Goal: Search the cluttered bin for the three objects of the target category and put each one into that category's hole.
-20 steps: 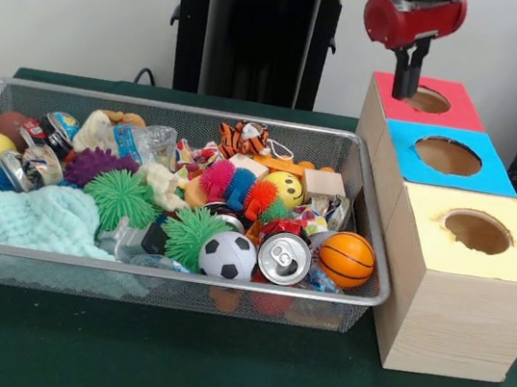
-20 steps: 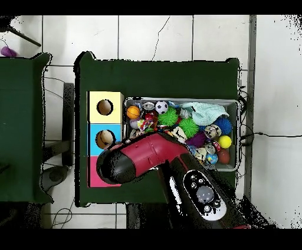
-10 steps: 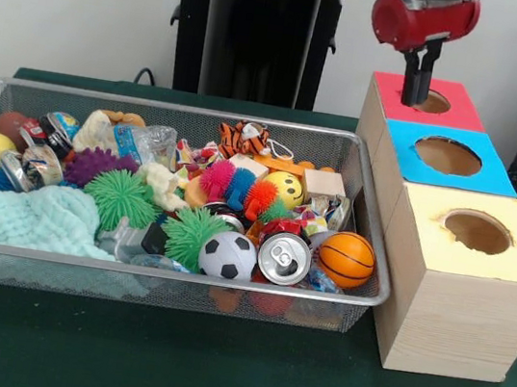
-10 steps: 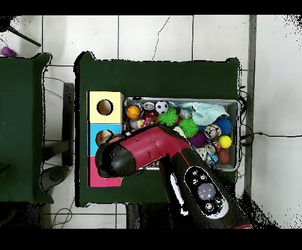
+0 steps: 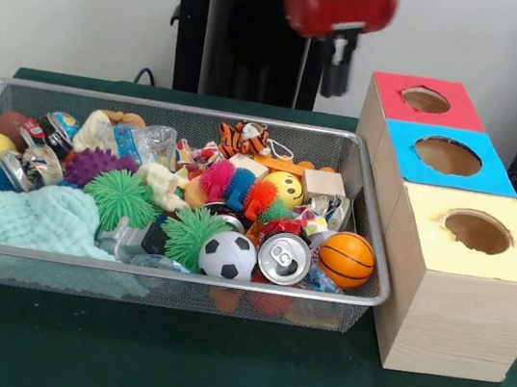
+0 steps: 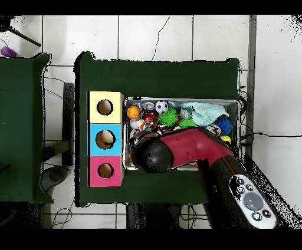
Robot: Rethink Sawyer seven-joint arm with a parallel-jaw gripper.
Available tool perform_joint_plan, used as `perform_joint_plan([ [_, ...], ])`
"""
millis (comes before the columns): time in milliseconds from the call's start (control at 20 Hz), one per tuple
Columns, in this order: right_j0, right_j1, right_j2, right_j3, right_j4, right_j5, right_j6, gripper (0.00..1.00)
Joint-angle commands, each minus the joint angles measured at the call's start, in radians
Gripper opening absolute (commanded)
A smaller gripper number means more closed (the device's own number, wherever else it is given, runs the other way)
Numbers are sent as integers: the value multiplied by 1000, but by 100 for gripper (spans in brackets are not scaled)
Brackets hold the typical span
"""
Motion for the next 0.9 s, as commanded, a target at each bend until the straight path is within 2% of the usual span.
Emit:
perform_joint_plan([
  [50,-145,34,41,81,-40,43,-191,0],
  [450,-299,43,99,139,-90,-4,-214,0],
  [650,-320,43,104,170,-116,-28,-171,0],
  [900,-310,33,80,220,-164,-99,-80,0],
])
